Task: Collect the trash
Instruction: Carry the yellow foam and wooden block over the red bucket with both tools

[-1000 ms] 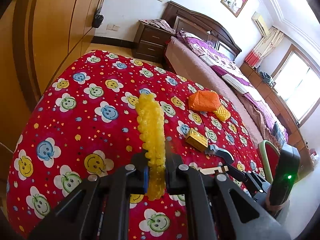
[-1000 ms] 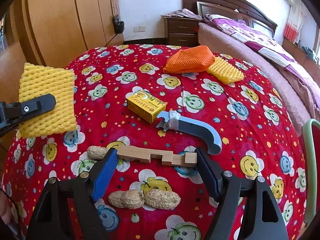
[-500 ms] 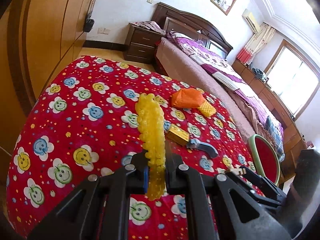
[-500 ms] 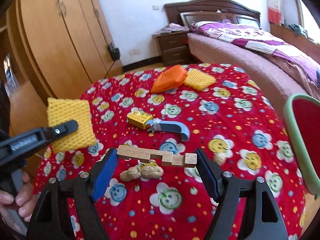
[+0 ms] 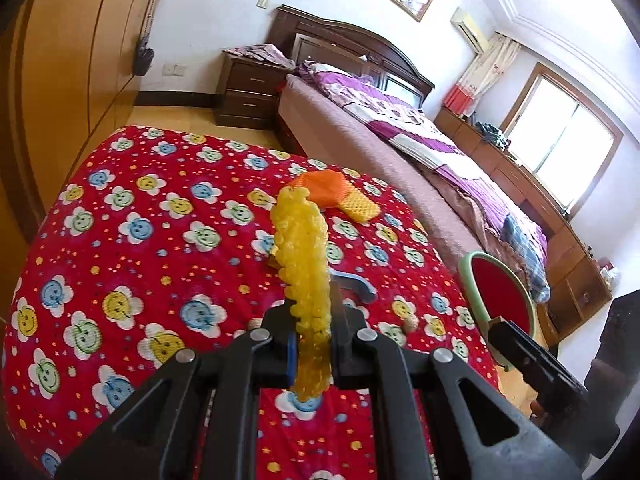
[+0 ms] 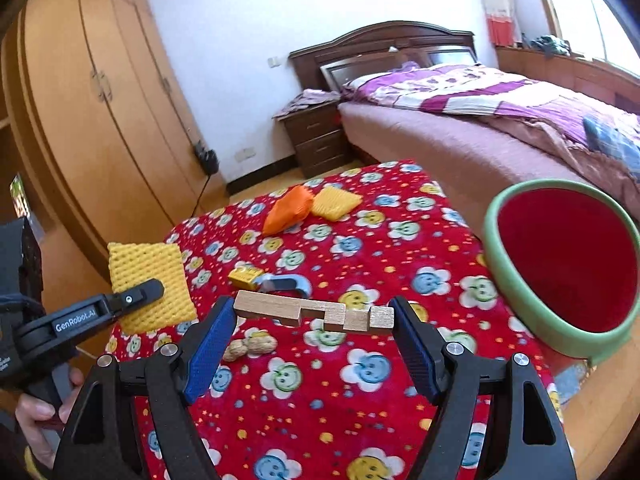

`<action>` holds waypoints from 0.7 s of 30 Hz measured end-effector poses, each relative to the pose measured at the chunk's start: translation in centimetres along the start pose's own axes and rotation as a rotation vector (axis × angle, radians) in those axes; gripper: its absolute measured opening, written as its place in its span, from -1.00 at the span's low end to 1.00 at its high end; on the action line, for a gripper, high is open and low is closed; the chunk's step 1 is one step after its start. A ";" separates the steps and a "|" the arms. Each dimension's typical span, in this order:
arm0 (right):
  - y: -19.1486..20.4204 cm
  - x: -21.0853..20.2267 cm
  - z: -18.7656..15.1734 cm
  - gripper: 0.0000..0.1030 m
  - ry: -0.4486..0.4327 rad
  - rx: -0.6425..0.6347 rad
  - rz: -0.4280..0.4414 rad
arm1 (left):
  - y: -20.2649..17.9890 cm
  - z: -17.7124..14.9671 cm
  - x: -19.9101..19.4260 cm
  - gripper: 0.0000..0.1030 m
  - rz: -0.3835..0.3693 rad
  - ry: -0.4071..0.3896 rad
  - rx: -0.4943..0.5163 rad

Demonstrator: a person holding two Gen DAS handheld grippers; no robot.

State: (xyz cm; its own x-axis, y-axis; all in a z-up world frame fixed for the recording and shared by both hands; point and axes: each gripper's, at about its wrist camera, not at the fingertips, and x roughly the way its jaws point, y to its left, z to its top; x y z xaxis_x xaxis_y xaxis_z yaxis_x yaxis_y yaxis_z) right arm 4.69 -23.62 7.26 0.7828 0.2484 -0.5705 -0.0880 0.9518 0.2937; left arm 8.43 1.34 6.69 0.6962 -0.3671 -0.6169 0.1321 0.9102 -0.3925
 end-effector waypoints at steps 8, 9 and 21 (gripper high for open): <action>-2.7 -2.5 0.6 0.53 -0.055 0.048 -0.032 | -2.6 0.2 -0.3 -0.79 -0.039 0.003 0.038; -3.1 -2.8 0.6 0.53 -0.063 0.056 -0.037 | -3.0 0.2 -0.3 -0.79 -0.049 0.006 0.043; -8.9 -5.9 0.8 0.53 -0.137 0.147 -0.122 | -8.8 0.5 1.7 -0.79 -0.160 0.051 0.130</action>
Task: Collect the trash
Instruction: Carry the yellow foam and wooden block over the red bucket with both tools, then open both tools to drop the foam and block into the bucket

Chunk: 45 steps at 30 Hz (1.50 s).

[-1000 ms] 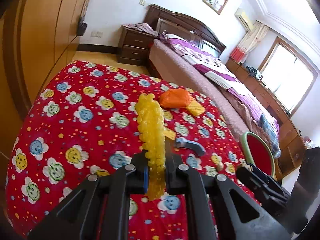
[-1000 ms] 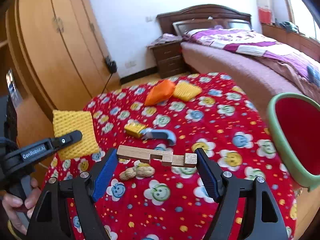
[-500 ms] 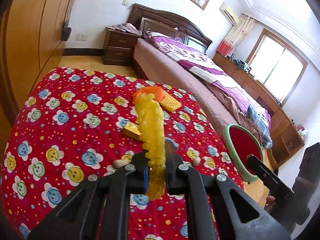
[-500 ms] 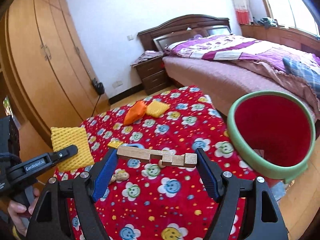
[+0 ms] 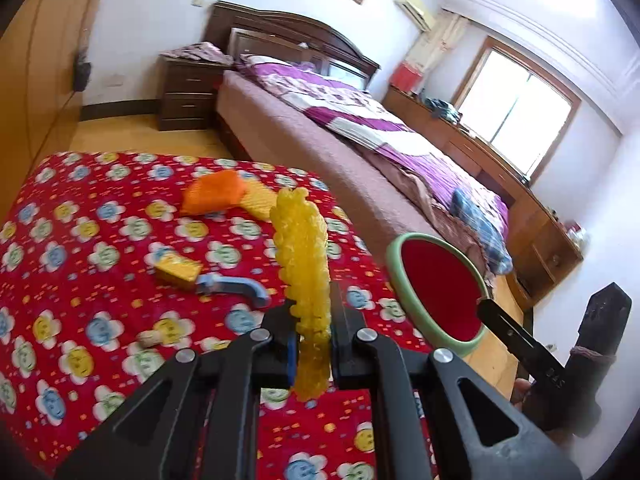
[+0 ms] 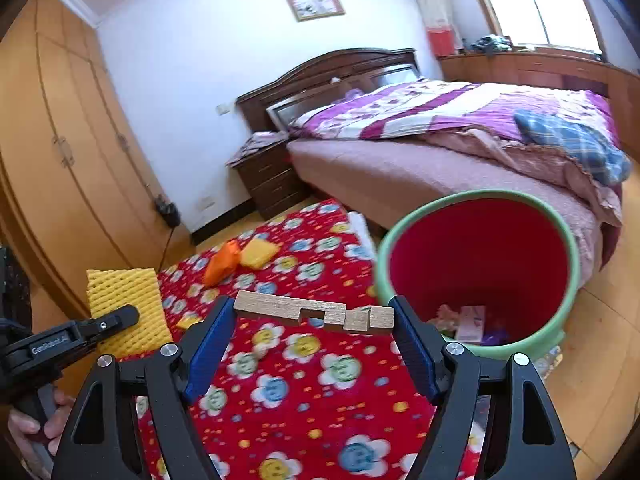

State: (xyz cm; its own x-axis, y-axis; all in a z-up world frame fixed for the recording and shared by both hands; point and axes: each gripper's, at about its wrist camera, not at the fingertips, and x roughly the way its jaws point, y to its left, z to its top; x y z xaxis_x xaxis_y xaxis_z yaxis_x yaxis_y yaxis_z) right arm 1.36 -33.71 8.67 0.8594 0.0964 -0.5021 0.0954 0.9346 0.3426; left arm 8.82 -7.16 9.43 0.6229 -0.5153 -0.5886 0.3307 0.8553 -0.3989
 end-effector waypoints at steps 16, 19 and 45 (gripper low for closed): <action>-9.5 0.5 0.8 0.53 -0.012 0.136 -0.129 | -9.6 0.8 9.0 -0.79 -0.102 0.108 0.136; -10.7 0.5 0.7 0.53 -0.022 0.145 -0.154 | -11.5 0.8 11.0 -0.79 -0.108 0.131 0.176; -14.4 3.1 0.0 0.54 0.024 0.174 -0.177 | -14.6 0.0 16.4 -0.34 -0.132 0.198 0.233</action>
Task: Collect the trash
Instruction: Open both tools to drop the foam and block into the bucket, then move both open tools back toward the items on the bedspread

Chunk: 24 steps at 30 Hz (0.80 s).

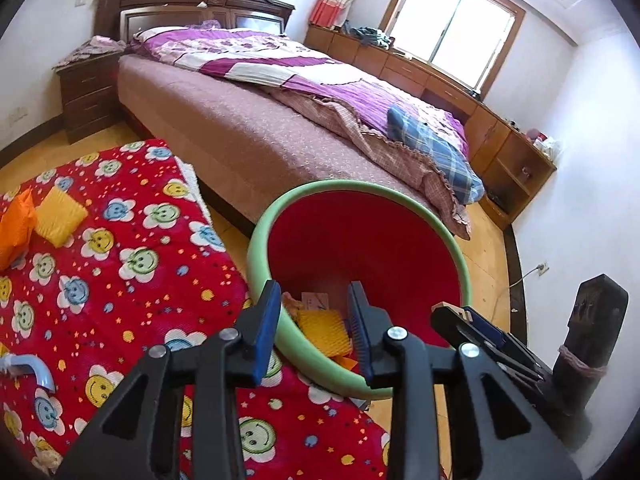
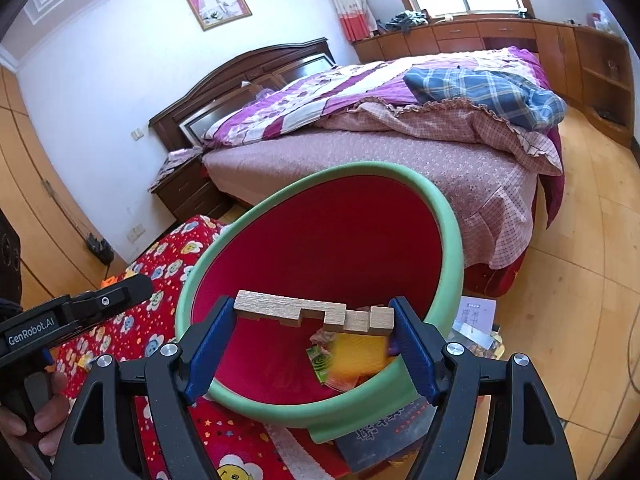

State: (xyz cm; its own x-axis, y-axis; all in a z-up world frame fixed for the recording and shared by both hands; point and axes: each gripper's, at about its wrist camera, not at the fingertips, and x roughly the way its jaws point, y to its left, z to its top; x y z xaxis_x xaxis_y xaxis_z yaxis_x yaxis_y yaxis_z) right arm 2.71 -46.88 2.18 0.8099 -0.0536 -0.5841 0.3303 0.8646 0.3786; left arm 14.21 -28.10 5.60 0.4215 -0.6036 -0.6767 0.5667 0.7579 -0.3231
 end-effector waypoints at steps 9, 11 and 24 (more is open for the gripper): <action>1.0 -0.1 -0.1 0.58 -0.013 -0.038 -0.010 | 1.1 -0.4 -1.0 -0.17 0.035 -0.011 -0.023; 1.2 -0.3 -0.1 0.58 -0.019 -0.037 -0.010 | 1.3 -0.4 -1.5 -0.17 0.037 -0.017 -0.028; 3.4 -2.2 -0.4 0.58 -0.044 -0.053 0.005 | 4.2 -1.4 -5.1 -0.17 0.097 -0.050 -0.086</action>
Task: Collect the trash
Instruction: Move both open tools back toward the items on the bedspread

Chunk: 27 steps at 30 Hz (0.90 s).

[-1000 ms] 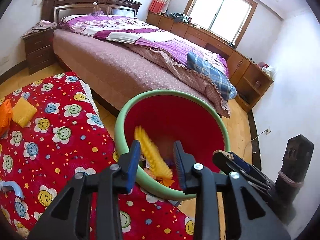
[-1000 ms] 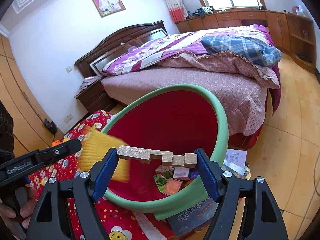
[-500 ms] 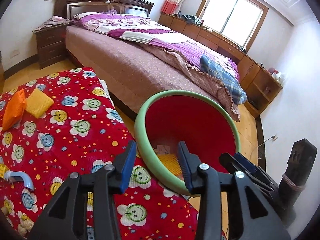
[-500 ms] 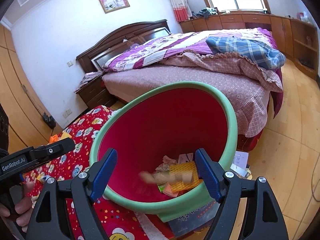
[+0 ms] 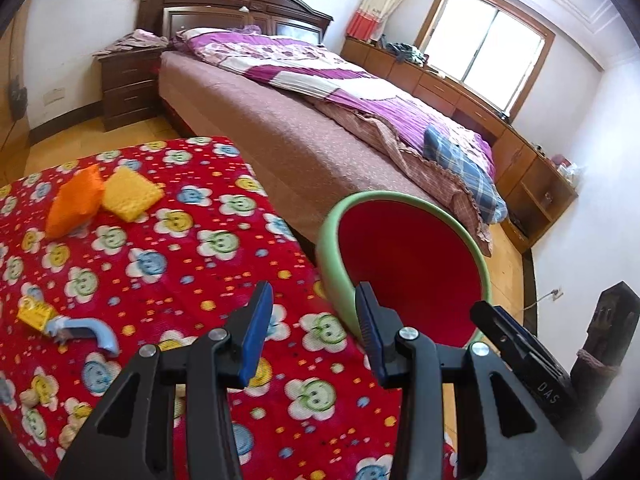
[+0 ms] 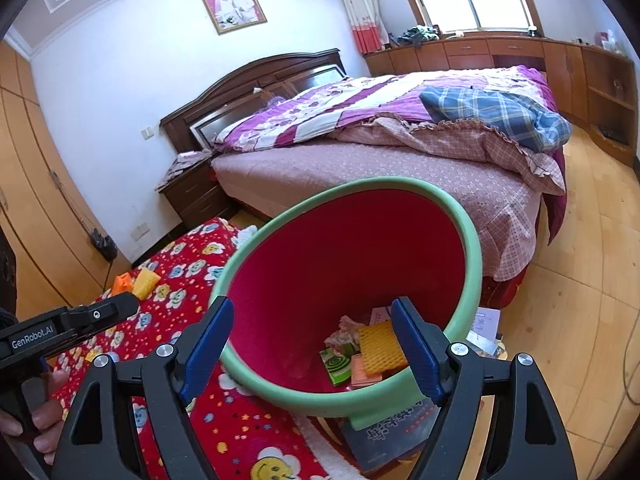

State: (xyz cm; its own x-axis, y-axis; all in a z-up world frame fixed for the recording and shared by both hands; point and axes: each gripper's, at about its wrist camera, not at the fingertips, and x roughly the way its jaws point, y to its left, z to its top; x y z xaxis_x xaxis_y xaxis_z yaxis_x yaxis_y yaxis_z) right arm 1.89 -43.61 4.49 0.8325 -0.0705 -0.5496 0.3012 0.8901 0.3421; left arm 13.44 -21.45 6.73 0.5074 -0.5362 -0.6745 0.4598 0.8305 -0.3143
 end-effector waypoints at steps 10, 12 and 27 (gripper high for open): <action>2.8 -0.7 -0.6 0.58 0.016 -0.023 0.047 | 3.3 -0.9 -3.5 -0.17 0.083 -0.039 -0.045; 3.3 -0.8 -0.9 0.58 0.020 -0.030 0.055 | 4.0 -1.3 -4.0 -0.17 0.100 -0.042 -0.049; 9.9 -1.1 -2.9 0.58 0.073 -0.139 0.115 | 9.7 -3.8 -8.4 -0.16 0.234 -0.062 -0.111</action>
State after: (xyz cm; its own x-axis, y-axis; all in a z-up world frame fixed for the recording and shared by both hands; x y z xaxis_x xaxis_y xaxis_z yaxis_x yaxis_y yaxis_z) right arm 2.59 -33.47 6.29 0.8202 0.0633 -0.5685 0.1348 0.9445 0.2997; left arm 10.92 -8.34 6.79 0.6358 -0.3327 -0.6965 0.2434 0.9427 -0.2281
